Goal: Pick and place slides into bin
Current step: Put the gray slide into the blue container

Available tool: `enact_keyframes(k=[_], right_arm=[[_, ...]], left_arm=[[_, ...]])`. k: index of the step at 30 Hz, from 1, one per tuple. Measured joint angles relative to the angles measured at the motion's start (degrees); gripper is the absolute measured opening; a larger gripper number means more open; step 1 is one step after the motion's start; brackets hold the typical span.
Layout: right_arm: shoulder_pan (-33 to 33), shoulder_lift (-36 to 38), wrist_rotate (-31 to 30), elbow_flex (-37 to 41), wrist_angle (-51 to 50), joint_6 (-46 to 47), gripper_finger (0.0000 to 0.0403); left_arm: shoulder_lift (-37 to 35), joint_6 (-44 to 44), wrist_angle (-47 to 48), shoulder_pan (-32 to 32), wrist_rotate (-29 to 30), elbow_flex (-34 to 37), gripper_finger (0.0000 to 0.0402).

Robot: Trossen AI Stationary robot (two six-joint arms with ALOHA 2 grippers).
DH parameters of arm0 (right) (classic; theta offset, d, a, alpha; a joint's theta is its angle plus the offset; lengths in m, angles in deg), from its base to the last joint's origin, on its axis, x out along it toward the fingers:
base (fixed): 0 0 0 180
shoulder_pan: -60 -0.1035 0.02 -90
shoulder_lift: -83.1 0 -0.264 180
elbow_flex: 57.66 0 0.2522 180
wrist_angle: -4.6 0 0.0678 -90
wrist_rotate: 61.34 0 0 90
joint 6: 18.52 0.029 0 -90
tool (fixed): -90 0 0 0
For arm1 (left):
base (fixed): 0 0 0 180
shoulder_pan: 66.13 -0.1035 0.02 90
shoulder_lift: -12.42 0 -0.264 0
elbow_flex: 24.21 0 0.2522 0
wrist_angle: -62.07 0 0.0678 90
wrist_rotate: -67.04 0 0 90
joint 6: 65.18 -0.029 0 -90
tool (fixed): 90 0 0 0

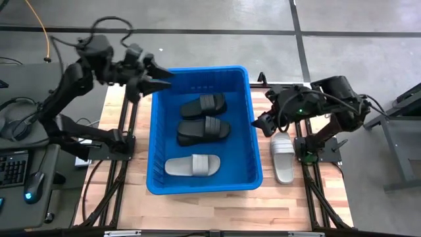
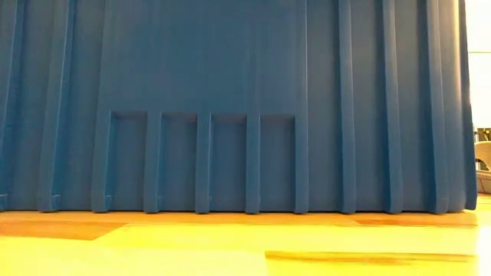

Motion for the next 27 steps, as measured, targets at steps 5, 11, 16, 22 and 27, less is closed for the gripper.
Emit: enact_keyframes(k=[5, 11, 16, 22, 27], right_arm=[[-2.59, -0.11, -4.37, 0.04, 0.00, -1.49, 0.0201], [-6.58, 0.59, -6.97, 0.04, 0.02, 4.14, 0.0202], [-12.28, 1.13, -16.90, 0.04, 0.00, 13.34, 0.0200], [-19.53, 0.94, -33.58, 1.87, 0.10, 22.49, 0.0202], [-20.99, 1.07, -40.64, 5.36, 1.23, 16.55, 0.0200]], left_arm=[[-4.67, -10.26, 7.47, -0.04, 7.56, 0.00, 0.0266], [-9.79, -9.65, 14.02, -0.04, 25.29, 0.00, 0.0266], [-11.81, -13.84, 14.76, -0.02, 27.92, 0.00, 0.0266], [-13.11, -17.73, 17.76, -0.02, 27.43, 0.00, 0.0266], [-13.02, -17.71, 17.91, -0.02, 27.19, 0.00, 0.0266]])
